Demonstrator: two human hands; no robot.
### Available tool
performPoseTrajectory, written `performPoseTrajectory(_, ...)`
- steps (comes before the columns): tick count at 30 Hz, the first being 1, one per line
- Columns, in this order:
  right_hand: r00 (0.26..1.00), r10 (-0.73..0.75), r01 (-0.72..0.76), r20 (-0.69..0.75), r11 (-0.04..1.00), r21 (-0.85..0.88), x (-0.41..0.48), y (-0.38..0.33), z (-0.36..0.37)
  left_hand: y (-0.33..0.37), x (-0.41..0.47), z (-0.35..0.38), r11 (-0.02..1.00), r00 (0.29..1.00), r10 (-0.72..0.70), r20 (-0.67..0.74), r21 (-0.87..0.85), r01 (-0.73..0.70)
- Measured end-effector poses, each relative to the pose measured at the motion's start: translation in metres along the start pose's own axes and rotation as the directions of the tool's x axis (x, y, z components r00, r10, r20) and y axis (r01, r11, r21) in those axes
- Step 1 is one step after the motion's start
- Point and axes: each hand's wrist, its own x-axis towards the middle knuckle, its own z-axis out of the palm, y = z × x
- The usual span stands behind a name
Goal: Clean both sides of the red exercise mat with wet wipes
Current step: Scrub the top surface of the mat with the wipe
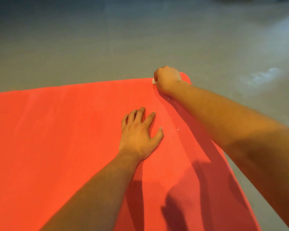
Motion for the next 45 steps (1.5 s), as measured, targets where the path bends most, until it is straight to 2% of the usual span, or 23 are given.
performPoseTrajectory(7,0.989,-0.128,0.130,-0.070,0.991,0.031,-0.065,0.013,0.015,-0.001,0.000,0.000,1.000,1.000,0.020,0.000,0.008,-0.020)
performPoseTrajectory(10,0.994,-0.095,0.096,-0.045,0.995,0.016,-0.049,0.011,0.011,-0.002,0.000,0.001,1.000,1.000,0.025,-0.005,0.009,-0.025)
performPoseTrajectory(14,0.999,0.031,-0.031,0.016,1.000,0.005,0.001,0.002,0.000,-0.002,0.001,0.002,1.000,1.000,0.020,-0.006,0.011,-0.019)
performPoseTrajectory(17,0.999,0.028,-0.026,0.033,0.999,-0.045,0.003,-0.003,-0.007,-0.003,0.002,0.004,1.000,1.000,0.012,-0.006,0.001,-0.012)
performPoseTrajectory(21,0.999,-0.019,0.019,0.030,1.000,0.001,-0.051,-0.005,-0.007,-0.003,0.003,0.004,1.000,1.000,0.014,-0.022,-0.019,-0.014)
performPoseTrajectory(27,0.979,-0.202,0.202,-0.016,0.979,0.040,-0.170,-0.009,-0.002,-0.003,0.003,0.004,0.999,0.999,0.001,-0.050,-0.044,-0.004)
performPoseTrajectory(30,0.983,-0.183,0.182,0.008,0.982,0.043,-0.167,-0.007,-0.006,-0.002,0.004,0.003,0.999,0.998,0.006,-0.060,-0.050,-0.009)
performPoseTrajectory(34,0.997,-0.059,0.055,0.054,0.997,0.059,-0.108,-0.008,-0.007,-0.002,0.003,0.003,0.998,0.997,0.031,-0.069,-0.055,-0.035)
performPoseTrajectory(37,0.996,-0.018,0.012,0.082,0.998,0.067,-0.093,-0.010,-0.005,-0.003,0.003,0.004,0.997,0.995,0.045,-0.085,-0.058,-0.050)
performPoseTrajectory(40,0.998,-0.055,0.052,0.039,0.996,0.073,-0.121,-0.012,-0.004,-0.004,0.003,0.005,0.997,0.995,0.049,-0.092,-0.056,-0.054)
performPoseTrajectory(45,0.987,-0.161,0.163,-0.024,0.962,0.219,-0.215,-0.010,-0.002,-0.004,0.002,0.006,0.994,0.990,0.076,-0.115,-0.073,-0.085)
